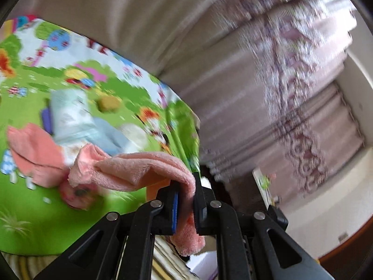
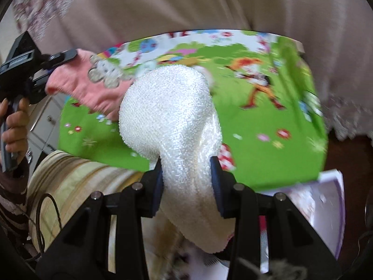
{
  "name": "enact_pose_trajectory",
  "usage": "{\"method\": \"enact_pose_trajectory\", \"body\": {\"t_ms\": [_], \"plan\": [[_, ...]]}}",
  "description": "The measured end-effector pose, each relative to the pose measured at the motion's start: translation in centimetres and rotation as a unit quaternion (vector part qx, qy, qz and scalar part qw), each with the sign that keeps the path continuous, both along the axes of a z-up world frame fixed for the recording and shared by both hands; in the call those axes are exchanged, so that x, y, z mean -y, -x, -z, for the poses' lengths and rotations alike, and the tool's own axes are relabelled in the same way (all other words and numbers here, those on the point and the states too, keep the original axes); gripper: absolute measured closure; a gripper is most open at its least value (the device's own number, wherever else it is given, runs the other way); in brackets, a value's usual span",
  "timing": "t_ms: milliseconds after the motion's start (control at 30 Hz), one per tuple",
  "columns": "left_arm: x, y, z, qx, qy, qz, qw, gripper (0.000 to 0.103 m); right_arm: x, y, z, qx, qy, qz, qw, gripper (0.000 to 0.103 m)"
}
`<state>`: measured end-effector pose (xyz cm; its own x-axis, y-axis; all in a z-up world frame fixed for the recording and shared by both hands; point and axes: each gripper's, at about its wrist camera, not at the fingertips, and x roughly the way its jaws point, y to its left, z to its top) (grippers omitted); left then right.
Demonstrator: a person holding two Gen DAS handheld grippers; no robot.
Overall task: Organize soft objects
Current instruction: 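Carry the pink towel and white fluffy cloth into the white box, open both tools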
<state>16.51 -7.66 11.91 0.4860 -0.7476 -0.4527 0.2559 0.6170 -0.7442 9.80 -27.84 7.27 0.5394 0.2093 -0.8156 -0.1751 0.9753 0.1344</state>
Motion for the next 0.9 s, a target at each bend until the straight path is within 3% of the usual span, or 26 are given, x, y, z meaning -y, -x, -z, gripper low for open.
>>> {"method": "enact_pose_trajectory", "body": {"t_ms": [267,600,667,733,800,900], "plan": [[11.6,2.3,1.7,-0.015,-0.033,0.128,0.9911,0.093,7.1,4.8,0.0,-0.005,0.053,0.113,0.992,0.062],[23.5,7.0,4.8,-0.043,-0.070,0.274,0.9583,0.092,13.9,10.0,1.0,-0.032,0.092,0.221,0.970,0.059],[25.0,7.5,5.9,-0.056,-0.084,0.299,0.9490,0.086,15.0,10.7,1.2,-0.039,0.088,0.238,0.966,0.052],[25.4,7.5,7.0,-0.072,-0.097,0.300,0.9463,0.064,15.6,11.1,1.5,-0.051,0.091,0.248,0.963,0.039],[25.1,7.3,7.8,-0.087,-0.101,0.290,0.9477,0.056,15.8,11.2,1.8,-0.055,0.103,0.254,0.960,0.038],[24.2,6.8,7.9,-0.091,-0.105,0.277,0.9508,0.055,16.1,11.1,2.2,-0.060,0.082,0.257,0.961,0.031]]}}
